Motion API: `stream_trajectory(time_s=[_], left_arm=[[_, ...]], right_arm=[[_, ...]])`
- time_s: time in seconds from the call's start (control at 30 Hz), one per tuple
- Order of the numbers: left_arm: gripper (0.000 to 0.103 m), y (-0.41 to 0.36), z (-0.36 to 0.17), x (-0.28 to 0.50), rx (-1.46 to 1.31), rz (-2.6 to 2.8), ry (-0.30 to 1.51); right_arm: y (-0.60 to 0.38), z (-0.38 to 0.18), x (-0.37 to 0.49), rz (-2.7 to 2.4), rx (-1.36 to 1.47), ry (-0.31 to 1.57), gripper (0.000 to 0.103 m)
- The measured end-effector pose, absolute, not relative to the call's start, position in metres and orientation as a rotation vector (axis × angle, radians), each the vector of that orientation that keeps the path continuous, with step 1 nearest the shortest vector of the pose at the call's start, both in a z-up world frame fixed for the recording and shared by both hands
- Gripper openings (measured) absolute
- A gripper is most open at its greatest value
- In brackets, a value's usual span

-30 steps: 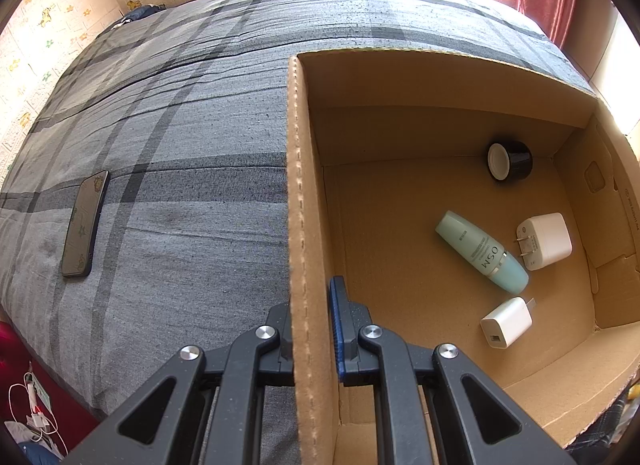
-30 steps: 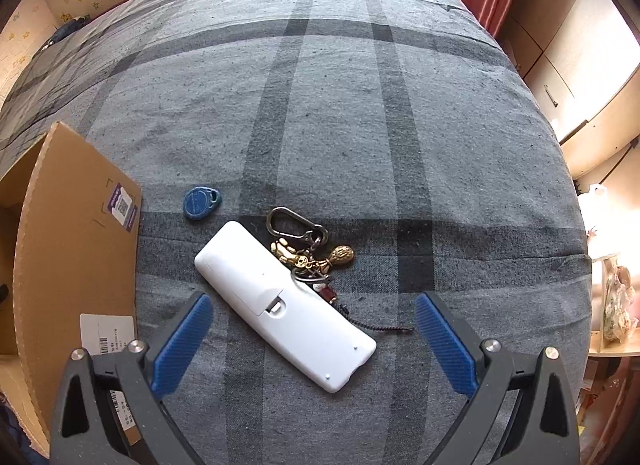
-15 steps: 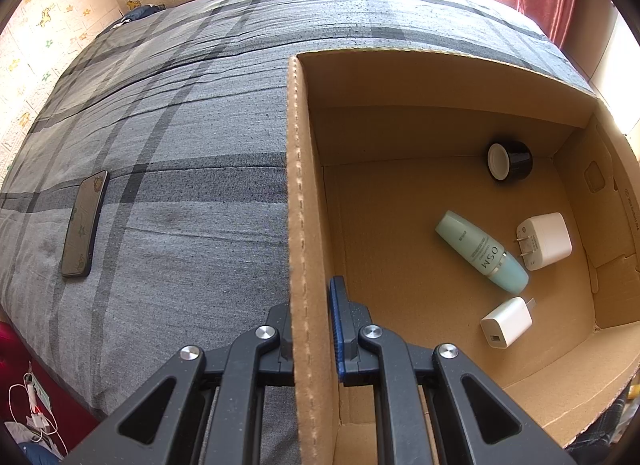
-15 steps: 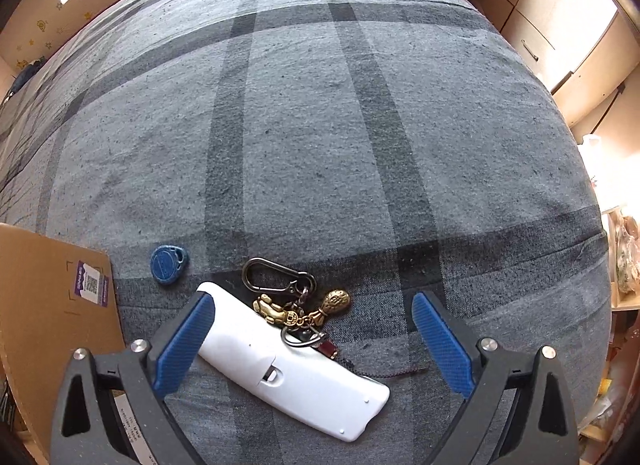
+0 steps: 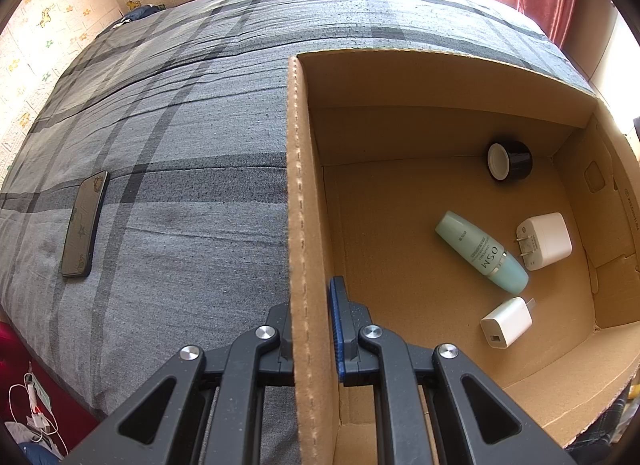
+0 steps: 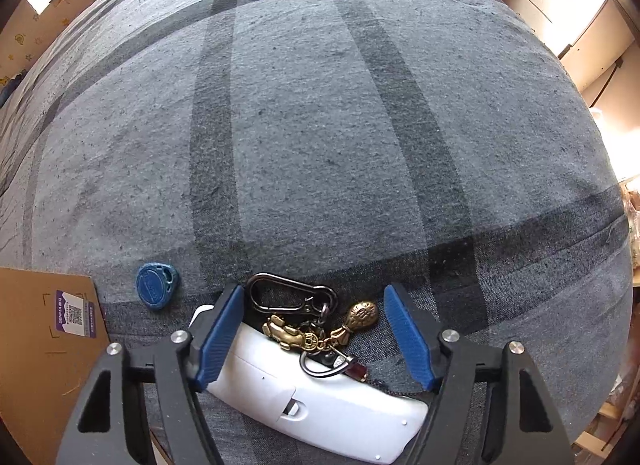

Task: Organize rigid objects
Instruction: 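Close the right gripper on the bunch of keys, then lift the keys with the right gripper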

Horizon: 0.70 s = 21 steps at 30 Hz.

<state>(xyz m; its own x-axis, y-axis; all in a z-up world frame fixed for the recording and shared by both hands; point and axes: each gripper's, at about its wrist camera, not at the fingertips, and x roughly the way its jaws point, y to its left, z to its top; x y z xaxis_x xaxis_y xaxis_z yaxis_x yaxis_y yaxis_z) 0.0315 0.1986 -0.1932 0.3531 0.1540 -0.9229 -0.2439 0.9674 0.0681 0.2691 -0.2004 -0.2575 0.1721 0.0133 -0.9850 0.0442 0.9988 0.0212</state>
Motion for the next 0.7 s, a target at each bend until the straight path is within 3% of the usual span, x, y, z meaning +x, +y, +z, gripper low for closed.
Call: stream_trajectory(time_s=[0.03, 0.07, 0.7], left_arm=[[0.012, 0.199, -0.193, 0.031, -0.086, 0.258, 1.183], [0.012, 0.198, -0.193, 0.031, -0.084, 0.258, 1.182], [0.012, 0.198, -0.193, 0.031, -0.084, 0.259, 1.182]], right_arm=[[-0.198, -0.258, 0.267, -0.022, 0.037, 1.391, 0.049], [-0.196, -0.256, 0.267, -0.017, 0.027, 1.383, 0.045], [-0.186, -0.197, 0.239, 0.037, -0.026, 1.312, 0.044]])
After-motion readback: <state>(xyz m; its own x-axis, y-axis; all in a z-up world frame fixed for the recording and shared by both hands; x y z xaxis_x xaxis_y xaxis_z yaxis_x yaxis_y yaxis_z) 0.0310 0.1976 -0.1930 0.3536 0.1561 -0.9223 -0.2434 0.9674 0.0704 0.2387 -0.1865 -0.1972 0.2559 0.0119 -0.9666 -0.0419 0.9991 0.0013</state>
